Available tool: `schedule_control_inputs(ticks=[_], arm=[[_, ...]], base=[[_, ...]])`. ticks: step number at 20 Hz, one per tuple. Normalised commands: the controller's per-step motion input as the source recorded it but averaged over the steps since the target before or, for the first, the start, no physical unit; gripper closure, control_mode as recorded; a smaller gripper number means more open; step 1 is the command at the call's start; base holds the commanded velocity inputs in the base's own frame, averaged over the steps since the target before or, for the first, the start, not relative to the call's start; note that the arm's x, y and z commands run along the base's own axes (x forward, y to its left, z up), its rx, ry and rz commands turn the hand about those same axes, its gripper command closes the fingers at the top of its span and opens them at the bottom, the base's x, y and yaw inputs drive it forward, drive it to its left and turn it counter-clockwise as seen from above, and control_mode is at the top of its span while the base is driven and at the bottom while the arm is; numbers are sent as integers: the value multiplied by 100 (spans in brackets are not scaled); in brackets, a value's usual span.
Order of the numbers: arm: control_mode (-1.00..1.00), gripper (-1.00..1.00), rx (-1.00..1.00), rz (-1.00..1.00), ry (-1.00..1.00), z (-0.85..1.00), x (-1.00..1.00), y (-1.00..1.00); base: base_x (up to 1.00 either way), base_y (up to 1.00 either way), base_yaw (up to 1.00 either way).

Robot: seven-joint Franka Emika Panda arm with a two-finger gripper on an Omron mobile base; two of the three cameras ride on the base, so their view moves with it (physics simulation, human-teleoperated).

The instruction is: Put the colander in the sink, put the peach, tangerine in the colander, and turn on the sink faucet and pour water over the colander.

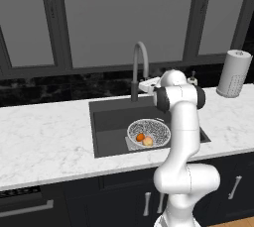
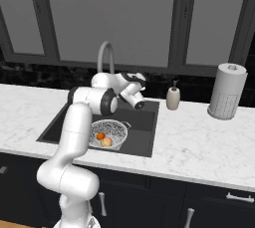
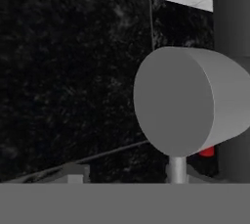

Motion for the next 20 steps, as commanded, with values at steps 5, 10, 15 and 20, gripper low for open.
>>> schedule_control_inputs(ticks=[5,10,15,20], arm=[[-100,100,1,-14,-5,0,9,-3],[-100,100,0,-22,-1,0,20,-34],[-100,100,5,-23,0,0,33,-93],[-100,100,22,-4,5,2,37,-100]], base=[[0,0,0],[0,0,0],[0,0,0],[0,0,0]])
